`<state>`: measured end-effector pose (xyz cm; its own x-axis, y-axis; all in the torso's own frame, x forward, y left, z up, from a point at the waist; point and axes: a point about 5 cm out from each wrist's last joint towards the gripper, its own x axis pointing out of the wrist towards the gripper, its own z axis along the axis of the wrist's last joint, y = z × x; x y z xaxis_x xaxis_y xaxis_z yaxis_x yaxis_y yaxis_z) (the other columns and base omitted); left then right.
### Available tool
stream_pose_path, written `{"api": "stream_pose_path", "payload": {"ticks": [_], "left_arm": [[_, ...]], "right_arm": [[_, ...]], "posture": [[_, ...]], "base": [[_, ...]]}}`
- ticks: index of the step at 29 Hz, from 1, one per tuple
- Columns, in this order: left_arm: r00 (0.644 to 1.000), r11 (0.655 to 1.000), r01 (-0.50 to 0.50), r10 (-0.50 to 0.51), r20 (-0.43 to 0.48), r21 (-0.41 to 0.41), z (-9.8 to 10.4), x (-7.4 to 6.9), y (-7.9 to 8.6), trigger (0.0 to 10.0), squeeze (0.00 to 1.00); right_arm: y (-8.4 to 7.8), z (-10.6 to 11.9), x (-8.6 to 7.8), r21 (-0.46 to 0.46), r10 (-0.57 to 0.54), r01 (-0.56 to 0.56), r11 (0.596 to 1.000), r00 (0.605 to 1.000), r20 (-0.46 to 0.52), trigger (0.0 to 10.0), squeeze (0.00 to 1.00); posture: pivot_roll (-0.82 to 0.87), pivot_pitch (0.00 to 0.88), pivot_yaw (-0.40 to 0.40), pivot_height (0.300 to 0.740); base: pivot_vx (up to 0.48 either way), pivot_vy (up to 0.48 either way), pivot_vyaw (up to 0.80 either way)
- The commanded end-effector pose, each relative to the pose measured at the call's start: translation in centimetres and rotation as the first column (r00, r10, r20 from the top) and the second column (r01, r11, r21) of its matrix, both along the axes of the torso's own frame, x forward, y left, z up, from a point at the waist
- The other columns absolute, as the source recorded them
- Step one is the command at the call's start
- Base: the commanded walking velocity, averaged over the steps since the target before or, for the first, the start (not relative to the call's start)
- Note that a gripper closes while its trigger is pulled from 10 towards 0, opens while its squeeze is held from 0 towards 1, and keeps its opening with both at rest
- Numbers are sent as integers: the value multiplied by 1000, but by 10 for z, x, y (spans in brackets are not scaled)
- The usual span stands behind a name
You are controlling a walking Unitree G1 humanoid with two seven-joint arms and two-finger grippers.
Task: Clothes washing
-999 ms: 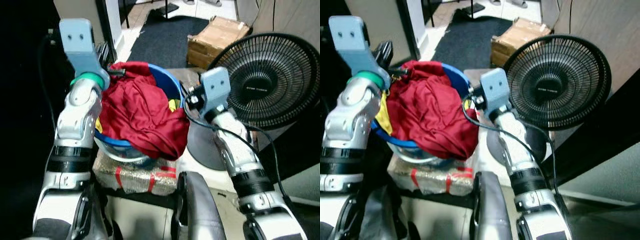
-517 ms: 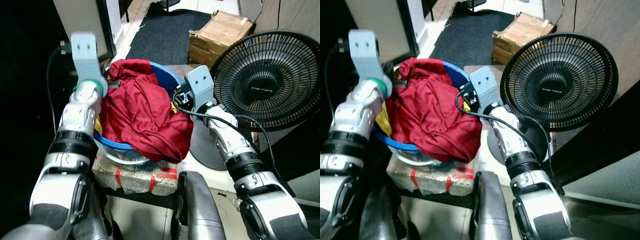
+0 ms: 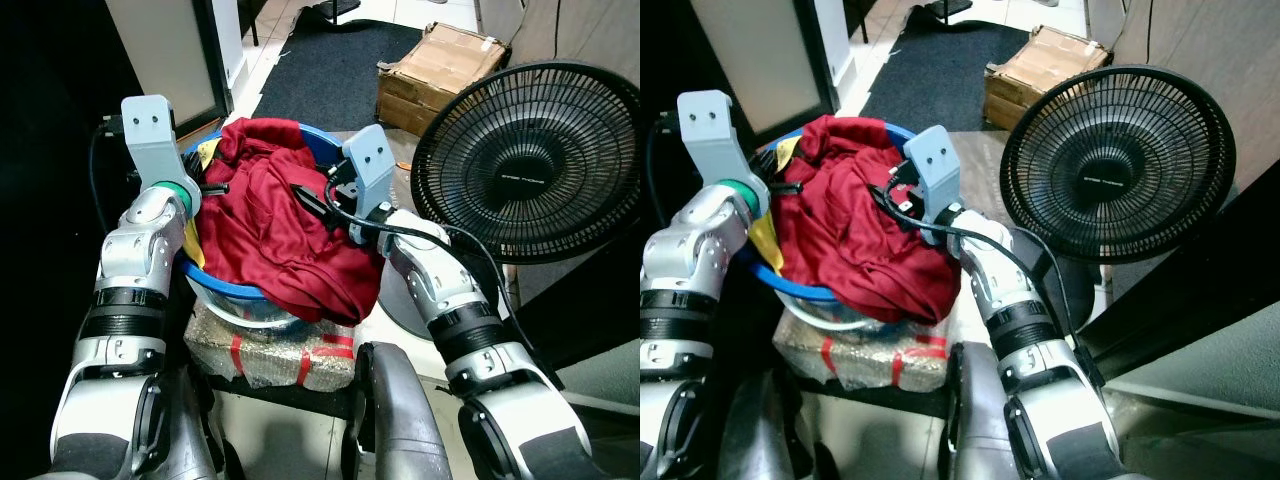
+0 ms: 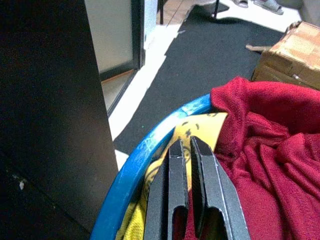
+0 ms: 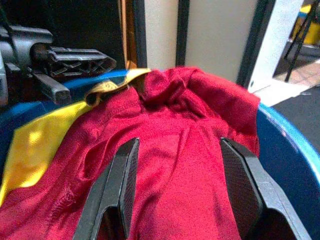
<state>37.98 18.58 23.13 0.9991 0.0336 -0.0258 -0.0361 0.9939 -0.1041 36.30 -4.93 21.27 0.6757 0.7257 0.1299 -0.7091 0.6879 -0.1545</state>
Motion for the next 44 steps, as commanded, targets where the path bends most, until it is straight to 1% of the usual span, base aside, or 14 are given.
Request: {"api": "stream_pose_path", "payload": {"ticks": [1, 3, 6, 9, 13, 14, 16, 19, 22, 25, 27, 36, 39, 44], "left_arm": [[1000, 1000, 24, -24, 4, 10, 1, -6, -2, 10000, 0], [999, 999, 38, -38, -1, 18, 0, -9, -5, 10000, 0], [999, 999, 33, -32, -28, 32, -9, -14, -6, 10000, 0], [999, 999, 22, -20, -39, 38, -12, -17, -4, 10000, 0], [999, 999, 8, -6, -47, 41, -15, -19, -2, 10000, 0], [998, 999, -4, 7, -59, 43, -17, -22, 1, 10000, 0], [998, 999, -9, 12, -65, 45, -19, -23, 2, 10000, 0], [997, 999, -11, 15, -79, 46, -23, -27, 1, 10000, 0], [996, 999, -11, 15, -83, 47, -24, -28, 0, 10000, 0], [996, 999, -11, 15, -85, 47, -24, -29, 0, 10000, 0], [995, 999, -15, 20, -93, 50, -25, -29, 2, 10000, 0], [994, 998, -26, 32, -102, 55, -25, -33, 5, 10000, 0], [994, 998, -30, 36, -105, 56, -26, -33, 5, 10000, 0], [994, 998, -33, 39, -106, 56, -25, -33, 6, 10000, 0]], "right_arm": [[13, -1, -8, 25, 59, -58, 998, 998, -21, 10000, 0], [21, 3, -8, 39, 60, -59, 997, 998, -29, 10000, 0], [34, 12, 14, 11, -38, 39, 999, 997, -67, 10000, 0], [40, 13, 20, 13, -19, 21, 1000, 991, -132, 10000, 0], [44, 8, 21, -14, 3, -6, 1000, 983, -185, 10000, 0], [46, 0, 20, -79, 15, -33, 996, 977, -213, 10000, 0], [47, -4, 19, -112, 21, -47, 993, 974, -223, 10000, 0], [35, -17, 23, -235, -52, -6, 972, 969, -240, 10000, 0], [24, -24, 27, -306, -112, 35, 951, 965, -238, 10000, 0], [20, -27, 28, -308, -125, 39, 951, 957, -264, 10000, 0], [16, -34, 28, -280, -94, -7, 960, 933, -346, 10000, 0], [-2, -47, 29, -339, -145, 8, 941, 912, -384, 10000, 0], [-2, -49, 25, -267, -39, -92, 959, 894, -446, 10000, 0], [-2, -54, 21, -228, 5, -133, 965, 873, -487, 10000, 0]], "posture": [[-17, 108, 3, 495], [-14, 107, 2, 495], [-8, 106, -2, 495], [6, 109, -11, 495], [11, 113, -16, 495], [8, 118, -21, 495], [8, 118, -21, 495], [5, 124, -25, 495], [5, 126, -26, 495], [5, 129, -26, 495], [7, 132, -24, 495], [12, 140, -24, 495], [12, 141, -21, 495], [12, 145, -19, 495]], "base": [[0, 0, 0], [0, 0, 0], [0, 0, 0], [0, 0, 0], [0, 0, 0], [0, 0, 0], [0, 0, 0], [0, 0, 0], [0, 0, 0], [0, 0, 0], [0, 0, 0], [0, 0, 0], [0, 0, 0], [0, 0, 0]]}}
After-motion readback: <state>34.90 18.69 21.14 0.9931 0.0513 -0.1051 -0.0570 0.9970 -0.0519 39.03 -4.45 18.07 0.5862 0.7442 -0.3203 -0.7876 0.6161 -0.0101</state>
